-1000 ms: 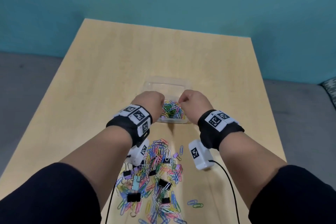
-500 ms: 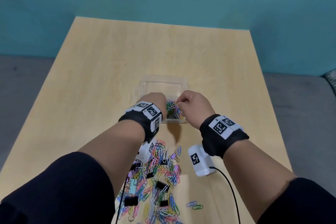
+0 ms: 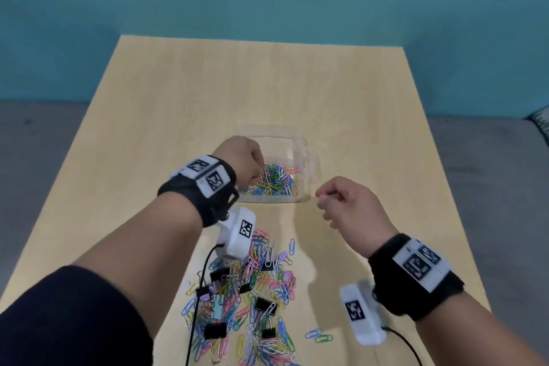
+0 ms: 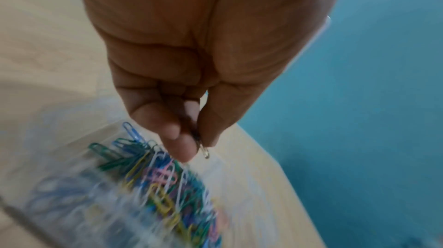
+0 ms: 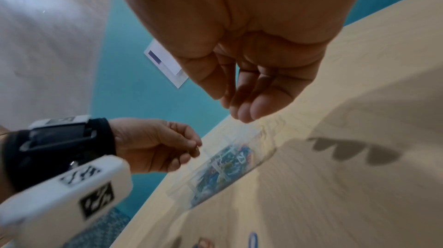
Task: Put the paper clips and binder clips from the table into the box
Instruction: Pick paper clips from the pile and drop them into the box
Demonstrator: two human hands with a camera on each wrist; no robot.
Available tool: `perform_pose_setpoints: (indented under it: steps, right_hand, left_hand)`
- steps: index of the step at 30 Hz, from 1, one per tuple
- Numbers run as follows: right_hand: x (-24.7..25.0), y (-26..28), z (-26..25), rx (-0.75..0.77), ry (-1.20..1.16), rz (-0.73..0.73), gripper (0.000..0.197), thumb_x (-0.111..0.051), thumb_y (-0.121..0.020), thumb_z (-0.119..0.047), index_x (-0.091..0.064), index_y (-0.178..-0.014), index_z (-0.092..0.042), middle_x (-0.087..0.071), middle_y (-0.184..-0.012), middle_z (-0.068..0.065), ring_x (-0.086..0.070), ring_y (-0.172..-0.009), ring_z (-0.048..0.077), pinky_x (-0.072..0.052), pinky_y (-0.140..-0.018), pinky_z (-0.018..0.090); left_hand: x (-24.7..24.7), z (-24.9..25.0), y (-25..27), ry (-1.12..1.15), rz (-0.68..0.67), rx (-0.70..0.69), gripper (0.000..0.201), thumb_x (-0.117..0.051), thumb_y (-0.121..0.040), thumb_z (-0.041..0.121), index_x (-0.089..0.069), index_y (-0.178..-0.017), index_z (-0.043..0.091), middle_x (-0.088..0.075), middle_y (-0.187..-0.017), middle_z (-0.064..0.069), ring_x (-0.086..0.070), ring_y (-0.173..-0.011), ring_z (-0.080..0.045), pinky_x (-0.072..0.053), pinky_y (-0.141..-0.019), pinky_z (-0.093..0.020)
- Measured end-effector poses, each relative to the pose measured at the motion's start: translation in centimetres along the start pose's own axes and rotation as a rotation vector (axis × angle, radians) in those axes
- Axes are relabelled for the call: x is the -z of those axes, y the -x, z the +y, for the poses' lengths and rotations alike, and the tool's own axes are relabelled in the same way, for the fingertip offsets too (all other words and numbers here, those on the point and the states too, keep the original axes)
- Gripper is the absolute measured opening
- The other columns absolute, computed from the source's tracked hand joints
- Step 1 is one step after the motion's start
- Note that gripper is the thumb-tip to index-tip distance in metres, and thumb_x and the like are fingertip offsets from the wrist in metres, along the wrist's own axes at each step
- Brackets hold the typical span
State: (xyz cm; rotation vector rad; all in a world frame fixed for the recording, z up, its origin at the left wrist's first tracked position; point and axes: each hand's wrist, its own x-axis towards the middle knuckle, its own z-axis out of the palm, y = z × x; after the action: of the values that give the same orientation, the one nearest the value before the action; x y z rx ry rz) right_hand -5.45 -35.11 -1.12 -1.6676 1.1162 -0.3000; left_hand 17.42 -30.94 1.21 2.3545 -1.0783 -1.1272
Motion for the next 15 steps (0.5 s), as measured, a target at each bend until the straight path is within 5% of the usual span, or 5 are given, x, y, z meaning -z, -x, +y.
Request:
perform_pose_setpoints:
  steps: [2,5,8,11,15]
  right_hand:
    - [0.3,1.6,1.6,-0.027,-0.023,-0.026,0.01,-0.054,-0.073,-0.027,-0.061,-0.078,-0.025,-0.055,-0.059,-0.004,-0.049,-0.057,0.018,-0.042,-0.056,0.038]
    - [0.6,4.5,3.7,-0.031,0.03,-0.093,0.007,-0.054,-0.077,-0.027,-0.059,-0.079,-0.022,-0.05,-0.057,-0.005,-0.044,-0.056,0.014,-0.041,-0.056,0.037]
    - [0.8,7.4,5.0,0.006,0.176,-0.118,0.008,-0.057,-0.085,-0.017,-0.059,-0.08,-0.023,-0.055,-0.062,-0.006,-0.046,-0.057,0.01,-0.043,-0.06,0.035]
    - [0.4,9.9,5.7,0.085,0.404,-0.143,0.009,-0.055,-0.086,-0.016,-0.062,-0.089,-0.022,-0.059,-0.081,-0.005,-0.056,-0.075,0.013,-0.048,-0.073,0.036]
    - [-1.5,13.9,6.7,0.187,0.627,-0.249,0.028,-0.047,-0.083,-0.022,-0.062,-0.106,-0.02,-0.056,-0.096,-0.005,-0.05,-0.091,0.02,-0.045,-0.081,0.032]
  left_hand:
    - [1.3,-0.2,-0.2,0.256,0.087,0.021,0.016,-0.061,-0.077,-0.007,-0.064,-0.07,0.007,-0.065,-0.063,-0.013,-0.059,-0.049,-0.016,-0.055,-0.058,-0.031]
    - [2.8,0.0,-0.5,0.48,0.165,0.05,0.015,-0.062,-0.083,-0.003,-0.063,-0.072,0.008,-0.066,-0.081,-0.019,-0.064,-0.066,-0.024,-0.056,-0.075,-0.039]
    - [3.7,-0.5,0.2,0.433,0.213,0.012,0.009,-0.063,-0.086,0.011,-0.065,-0.078,0.015,-0.067,-0.08,-0.012,-0.067,-0.073,-0.028,-0.058,-0.078,-0.044]
    - [4.3,-1.9,3.5,0.34,0.322,-0.053,0.005,-0.063,-0.085,0.017,-0.067,-0.087,0.02,-0.069,-0.086,-0.006,-0.067,-0.084,-0.033,-0.057,-0.078,-0.047]
    - [1.3,-5.1,10.9,0.261,0.399,-0.129,0.013,-0.063,-0.085,0.022,-0.068,-0.097,0.02,-0.065,-0.083,0.006,-0.063,-0.074,-0.017,-0.052,-0.074,-0.033]
